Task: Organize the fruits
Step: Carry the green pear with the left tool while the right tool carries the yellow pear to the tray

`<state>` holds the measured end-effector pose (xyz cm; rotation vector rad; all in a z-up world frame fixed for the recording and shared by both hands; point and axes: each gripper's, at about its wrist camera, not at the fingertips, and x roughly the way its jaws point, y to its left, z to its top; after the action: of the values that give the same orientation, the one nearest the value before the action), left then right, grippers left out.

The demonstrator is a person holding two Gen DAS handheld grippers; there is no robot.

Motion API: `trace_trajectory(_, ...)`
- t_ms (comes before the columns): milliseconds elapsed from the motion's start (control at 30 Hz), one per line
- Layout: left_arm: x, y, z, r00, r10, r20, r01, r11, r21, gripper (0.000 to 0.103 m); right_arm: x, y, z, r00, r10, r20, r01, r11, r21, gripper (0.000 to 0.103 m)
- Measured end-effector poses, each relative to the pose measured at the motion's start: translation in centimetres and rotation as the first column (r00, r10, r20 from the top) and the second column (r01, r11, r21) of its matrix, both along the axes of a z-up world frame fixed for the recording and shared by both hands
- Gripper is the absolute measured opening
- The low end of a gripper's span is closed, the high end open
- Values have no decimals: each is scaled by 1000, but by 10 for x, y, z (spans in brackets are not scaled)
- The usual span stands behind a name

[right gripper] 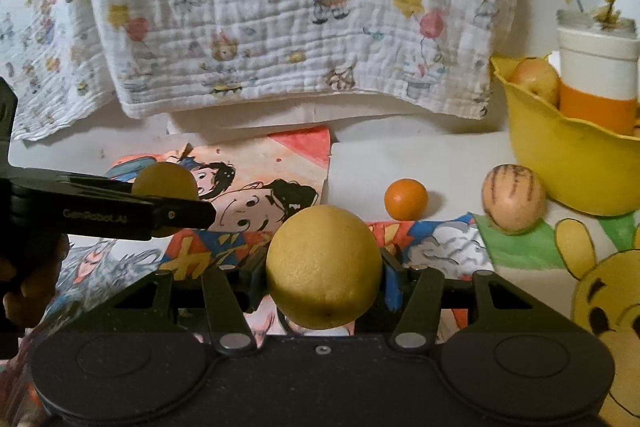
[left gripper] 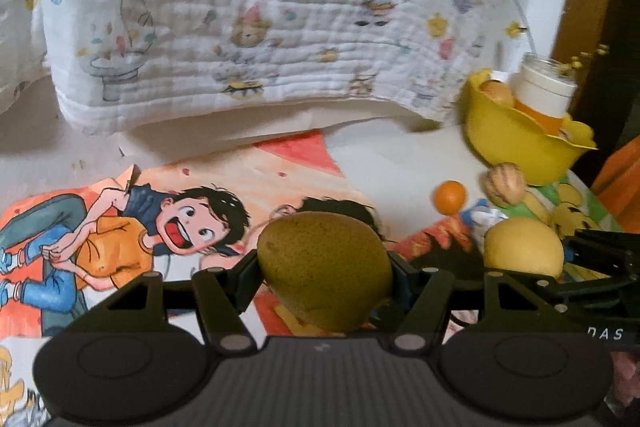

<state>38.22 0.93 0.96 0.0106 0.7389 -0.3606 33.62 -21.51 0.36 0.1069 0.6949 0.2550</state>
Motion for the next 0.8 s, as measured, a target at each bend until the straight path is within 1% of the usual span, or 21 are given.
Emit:
trace_trajectory(233,-41,-13,19,998,-67,21,67,998,-18,68,-40,-9,13,999,39,10,-39,999,-12,57)
trace_trajectory(400,-70,-23,24,993,-119,28,119,993,-20,68,-72,-13,16,997,78,-4,-79,996,-42,57)
trace_trajectory(500,-85,-29,24,988,-153,26,153,988,-18,68,-88,-15,13,995,101,-18,-102,993,-66,57)
trace_trajectory(633,-103,-37,20,981,-191,17,191,982,-7,68,-106,-16,9,992,120,-44,-123,990,-73,57)
trace_trajectory(800,-120,-47,12,975,-223,-7,223,975,9,68,-127,-18,7,989,140,-56,-145,986,-87,57)
